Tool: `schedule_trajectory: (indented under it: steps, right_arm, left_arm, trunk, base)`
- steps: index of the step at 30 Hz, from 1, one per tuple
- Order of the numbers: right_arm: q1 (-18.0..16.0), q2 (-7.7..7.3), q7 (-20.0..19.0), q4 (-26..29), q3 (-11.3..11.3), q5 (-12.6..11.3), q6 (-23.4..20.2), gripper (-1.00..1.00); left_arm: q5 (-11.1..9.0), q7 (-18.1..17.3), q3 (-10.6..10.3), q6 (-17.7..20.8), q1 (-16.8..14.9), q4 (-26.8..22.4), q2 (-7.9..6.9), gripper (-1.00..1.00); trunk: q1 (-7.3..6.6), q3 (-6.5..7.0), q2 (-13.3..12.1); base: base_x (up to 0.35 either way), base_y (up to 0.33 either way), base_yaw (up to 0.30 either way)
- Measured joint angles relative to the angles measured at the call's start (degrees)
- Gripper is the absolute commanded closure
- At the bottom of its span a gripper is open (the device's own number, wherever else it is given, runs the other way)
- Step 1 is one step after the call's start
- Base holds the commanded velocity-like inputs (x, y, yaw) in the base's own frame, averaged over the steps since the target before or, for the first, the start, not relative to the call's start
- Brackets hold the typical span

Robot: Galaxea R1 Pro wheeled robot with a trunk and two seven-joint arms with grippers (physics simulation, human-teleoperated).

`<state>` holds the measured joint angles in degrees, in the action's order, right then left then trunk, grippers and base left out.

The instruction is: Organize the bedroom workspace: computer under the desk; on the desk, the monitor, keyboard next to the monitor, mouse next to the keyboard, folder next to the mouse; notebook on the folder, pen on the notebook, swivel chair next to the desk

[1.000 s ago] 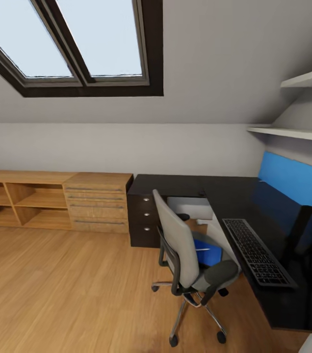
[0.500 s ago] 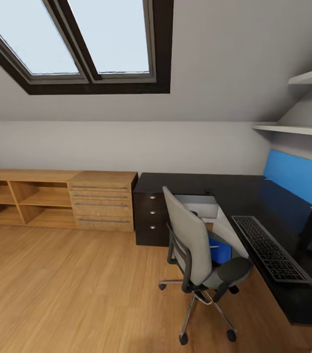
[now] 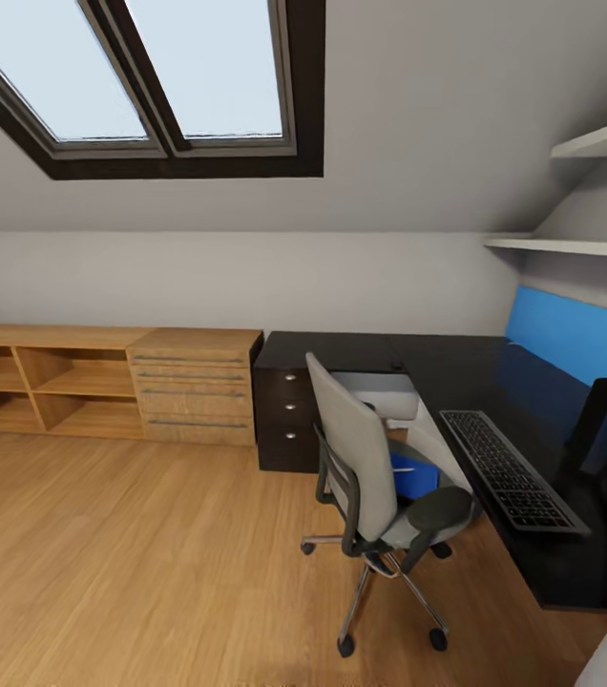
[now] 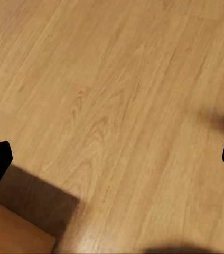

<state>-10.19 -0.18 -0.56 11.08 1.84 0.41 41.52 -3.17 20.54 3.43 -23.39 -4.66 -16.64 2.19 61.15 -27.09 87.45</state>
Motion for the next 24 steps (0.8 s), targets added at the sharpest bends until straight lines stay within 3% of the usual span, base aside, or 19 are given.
schedule_trajectory:
  steps: [24]
  right_arm:
    - [0.0, -0.01, 0.0, 0.0, 0.1, -0.1, 0.0, -1.0]
  left_arm:
    - [0.0, 0.0, 0.1, -0.2, 0.0, 0.0, 0.05, -1.0]
  trunk:
    - [5.27, -6.35, 9.6]
  base:
    - [-0.001, -0.001, 0.0]
